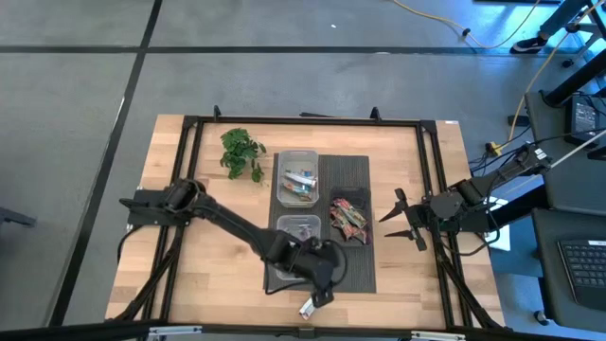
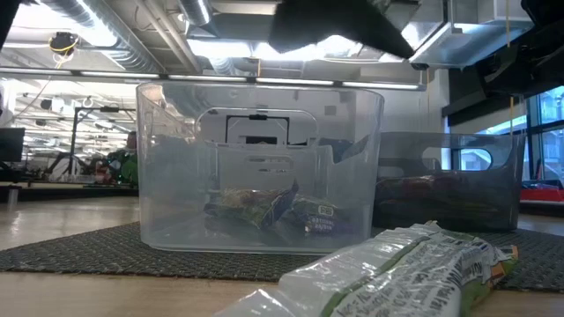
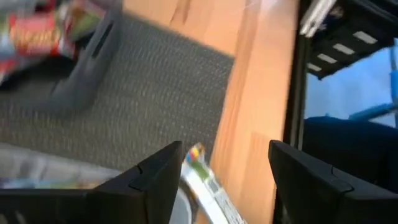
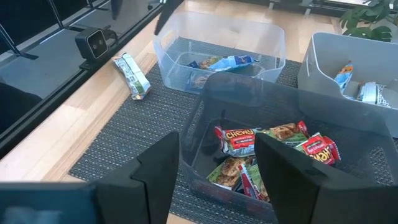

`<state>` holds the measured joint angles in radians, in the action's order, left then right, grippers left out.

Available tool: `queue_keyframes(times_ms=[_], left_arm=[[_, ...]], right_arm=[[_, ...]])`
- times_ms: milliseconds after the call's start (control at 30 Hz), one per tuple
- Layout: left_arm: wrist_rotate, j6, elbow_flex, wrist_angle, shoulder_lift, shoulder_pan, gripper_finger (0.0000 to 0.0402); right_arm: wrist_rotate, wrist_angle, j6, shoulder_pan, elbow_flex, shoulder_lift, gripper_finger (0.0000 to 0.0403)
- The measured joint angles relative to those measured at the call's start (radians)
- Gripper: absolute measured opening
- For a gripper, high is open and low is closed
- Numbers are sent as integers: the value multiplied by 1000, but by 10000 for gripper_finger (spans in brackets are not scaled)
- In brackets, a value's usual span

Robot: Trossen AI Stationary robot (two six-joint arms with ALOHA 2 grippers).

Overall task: Pick and place Granola Bars by type
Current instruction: Put the yellow granola bar into the gray bin

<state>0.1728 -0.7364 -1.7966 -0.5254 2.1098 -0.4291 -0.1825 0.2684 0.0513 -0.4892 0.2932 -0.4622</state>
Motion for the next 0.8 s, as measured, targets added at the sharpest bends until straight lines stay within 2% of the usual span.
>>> queue_keyframes(times_ms=[233, 467, 800], left_arm=[[16, -169, 0, -9, 1, -43, 230], [-17, -289, 0, 13, 1, -59, 232], [-18, -258, 0, 2, 1, -92, 230]], right_arm=[[0, 0, 0, 0, 0, 0, 213], [0, 9, 0, 0, 0, 0, 213], [0, 13, -3, 0, 0, 0, 213]])
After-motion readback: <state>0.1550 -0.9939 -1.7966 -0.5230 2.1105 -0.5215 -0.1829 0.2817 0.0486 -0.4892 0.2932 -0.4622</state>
